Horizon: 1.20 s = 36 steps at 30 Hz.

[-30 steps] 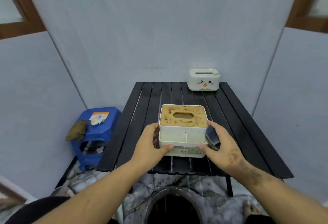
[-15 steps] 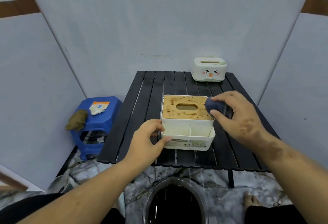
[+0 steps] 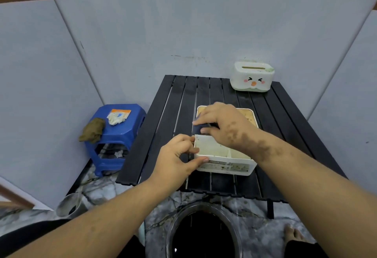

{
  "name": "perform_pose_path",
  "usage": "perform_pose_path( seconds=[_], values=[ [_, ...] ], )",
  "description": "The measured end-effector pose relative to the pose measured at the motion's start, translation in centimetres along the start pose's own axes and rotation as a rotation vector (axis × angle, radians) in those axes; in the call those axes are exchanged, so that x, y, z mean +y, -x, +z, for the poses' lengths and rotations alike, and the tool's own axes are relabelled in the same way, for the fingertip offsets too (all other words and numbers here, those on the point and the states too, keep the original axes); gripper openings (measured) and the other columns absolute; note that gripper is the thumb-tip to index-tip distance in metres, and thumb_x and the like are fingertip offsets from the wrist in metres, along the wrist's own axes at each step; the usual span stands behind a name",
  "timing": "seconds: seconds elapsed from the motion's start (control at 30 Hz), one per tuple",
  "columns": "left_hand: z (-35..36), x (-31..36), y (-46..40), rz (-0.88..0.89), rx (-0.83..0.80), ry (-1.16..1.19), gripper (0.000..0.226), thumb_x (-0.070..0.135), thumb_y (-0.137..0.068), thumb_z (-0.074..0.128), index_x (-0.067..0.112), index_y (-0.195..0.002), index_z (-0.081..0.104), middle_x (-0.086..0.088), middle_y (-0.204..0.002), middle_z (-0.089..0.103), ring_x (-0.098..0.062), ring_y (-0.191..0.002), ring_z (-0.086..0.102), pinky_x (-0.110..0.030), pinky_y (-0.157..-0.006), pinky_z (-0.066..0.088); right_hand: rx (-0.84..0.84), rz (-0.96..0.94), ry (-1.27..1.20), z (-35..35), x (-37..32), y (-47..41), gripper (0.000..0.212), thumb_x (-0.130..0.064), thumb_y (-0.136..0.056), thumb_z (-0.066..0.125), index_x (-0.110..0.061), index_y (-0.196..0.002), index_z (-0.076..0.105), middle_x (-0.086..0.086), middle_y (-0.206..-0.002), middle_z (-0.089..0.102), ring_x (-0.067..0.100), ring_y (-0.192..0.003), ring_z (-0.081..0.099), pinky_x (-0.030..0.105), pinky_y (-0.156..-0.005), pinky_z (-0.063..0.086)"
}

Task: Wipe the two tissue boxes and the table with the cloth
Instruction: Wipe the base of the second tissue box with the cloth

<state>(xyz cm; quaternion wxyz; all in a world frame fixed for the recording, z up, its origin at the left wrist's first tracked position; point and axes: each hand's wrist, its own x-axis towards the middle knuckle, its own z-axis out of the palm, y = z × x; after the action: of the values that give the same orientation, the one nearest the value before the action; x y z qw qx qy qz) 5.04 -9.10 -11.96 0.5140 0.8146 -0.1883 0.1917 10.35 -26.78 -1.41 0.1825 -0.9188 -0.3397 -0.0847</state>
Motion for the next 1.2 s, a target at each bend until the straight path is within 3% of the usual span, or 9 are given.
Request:
perform_pose_path(
  seconds=[0.13, 0.23, 0.4, 0.6, 0.7, 0.83, 0.97, 1.07, 1.2],
  values=[
    [-0.1, 0.2, -0.1, -0.01, -0.029, -0.003, 0.03, 0.016, -0.076, 0.091, 0.029, -0.074, 0.064, 0.004, -0.101, 0.066, -0.004, -0.118, 0.063, -0.019, -0.09, 0.052, -0.098, 0.105, 0.039, -0.8, 1.1, -2.9, 0.027, -0.009, -0.092, 0.059, -0.013, -0.116, 0.07, 0.011, -0.118, 0.064, 0.028, -0.111, 0.055, 0.012, -0.084, 0.036],
    [-0.1, 0.6, -0.3, -0.029, -0.055, -0.006, 0.042, 0.016, -0.077, 0.09, 0.041, -0.073, 0.056, 0.001, -0.099, 0.063, -0.009, -0.113, 0.064, -0.026, -0.087, 0.056, -0.173, 0.184, 0.175, -1.4, 1.5, -4.8, 0.028, -0.019, -0.097, 0.054, -0.023, -0.12, 0.068, 0.002, -0.127, 0.06, 0.023, -0.118, 0.053, 0.032, -0.1, 0.039],
    [0.2, 0.8, -0.3, -0.098, -0.085, 0.008, 0.031, 0.02, -0.078, 0.089, 0.011, -0.072, 0.059, 0.0, -0.099, 0.057, -0.02, -0.096, 0.06, -0.043, -0.082, 0.053, -0.121, 0.119, 0.146, -1.2, 0.3, -2.3, 0.025, -0.02, -0.092, 0.062, -0.027, -0.115, 0.07, -0.006, -0.12, 0.064, 0.017, -0.115, 0.054, 0.031, -0.102, 0.036],
    [0.2, 0.8, -0.5, -0.064, -0.071, 0.012, 0.032, 0.024, -0.075, 0.089, 0.013, -0.072, 0.059, 0.003, -0.094, 0.056, -0.017, -0.088, 0.058, -0.039, -0.077, 0.05, -0.038, 0.011, -0.122, -1.0, -0.7, 1.5, 0.023, -0.005, -0.08, 0.073, -0.017, -0.099, 0.077, -0.006, -0.102, 0.072, 0.008, -0.098, 0.06, 0.008, -0.088, 0.038],
    [0.2, 0.9, -0.5, -0.049, -0.093, -0.015, 0.035, 0.027, -0.075, 0.089, 0.013, -0.072, 0.057, 0.003, -0.095, 0.055, -0.019, -0.087, 0.058, -0.042, -0.075, 0.051, -0.112, 0.072, 0.029, -0.7, 0.1, -1.1, 0.027, -0.011, -0.088, 0.066, -0.019, -0.113, 0.072, -0.002, -0.116, 0.067, 0.017, -0.112, 0.056, 0.019, -0.096, 0.036],
    [0.4, 1.4, -0.6, -0.053, -0.068, -0.066, 0.041, 0.029, -0.076, 0.091, 0.013, -0.07, 0.053, 0.002, -0.091, 0.052, -0.017, -0.084, 0.055, -0.038, -0.071, 0.05, -0.125, 0.109, 0.07, -0.8, 1.8, -4.6, 0.027, -0.001, -0.09, 0.057, -0.007, -0.112, 0.071, 0.016, -0.116, 0.063, 0.032, -0.11, 0.056, 0.018, -0.08, 0.034],
    [0.8, 1.5, -0.6, -0.052, -0.062, -0.093, 0.042, 0.024, -0.078, 0.089, 0.012, -0.07, 0.05, 0.004, -0.092, 0.05, -0.014, -0.083, 0.053, -0.028, -0.066, 0.049, -0.268, 0.112, 0.342, -1.4, 2.1, -6.2, 0.03, -0.017, -0.098, 0.051, -0.024, -0.124, 0.065, 0.0, -0.127, 0.056, 0.022, -0.115, 0.05, 0.032, -0.099, 0.038],
    [1.1, 1.6, -0.4, -0.048, -0.066, -0.108, 0.042, 0.023, -0.079, 0.088, 0.012, -0.07, 0.048, 0.009, -0.09, 0.046, -0.01, -0.083, 0.05, -0.013, -0.064, 0.041, -0.297, 0.068, 0.374, -2.1, 3.5, -5.4, 0.03, -0.02, -0.097, 0.053, -0.022, -0.123, 0.065, 0.0, -0.126, 0.055, 0.022, -0.114, 0.049, 0.028, -0.093, 0.037],
    [1.2, 1.5, -0.5, -0.051, -0.069, -0.122, 0.043, 0.025, -0.079, 0.087, 0.013, -0.069, 0.047, 0.011, -0.09, 0.044, -0.008, -0.08, 0.048, -0.013, -0.064, 0.04, -0.303, 0.158, 0.308, -4.2, 6.3, -1.9, 0.025, -0.016, -0.095, 0.057, -0.018, -0.116, 0.07, 0.003, -0.12, 0.057, 0.021, -0.112, 0.055, 0.025, -0.091, 0.038]
  ],
)
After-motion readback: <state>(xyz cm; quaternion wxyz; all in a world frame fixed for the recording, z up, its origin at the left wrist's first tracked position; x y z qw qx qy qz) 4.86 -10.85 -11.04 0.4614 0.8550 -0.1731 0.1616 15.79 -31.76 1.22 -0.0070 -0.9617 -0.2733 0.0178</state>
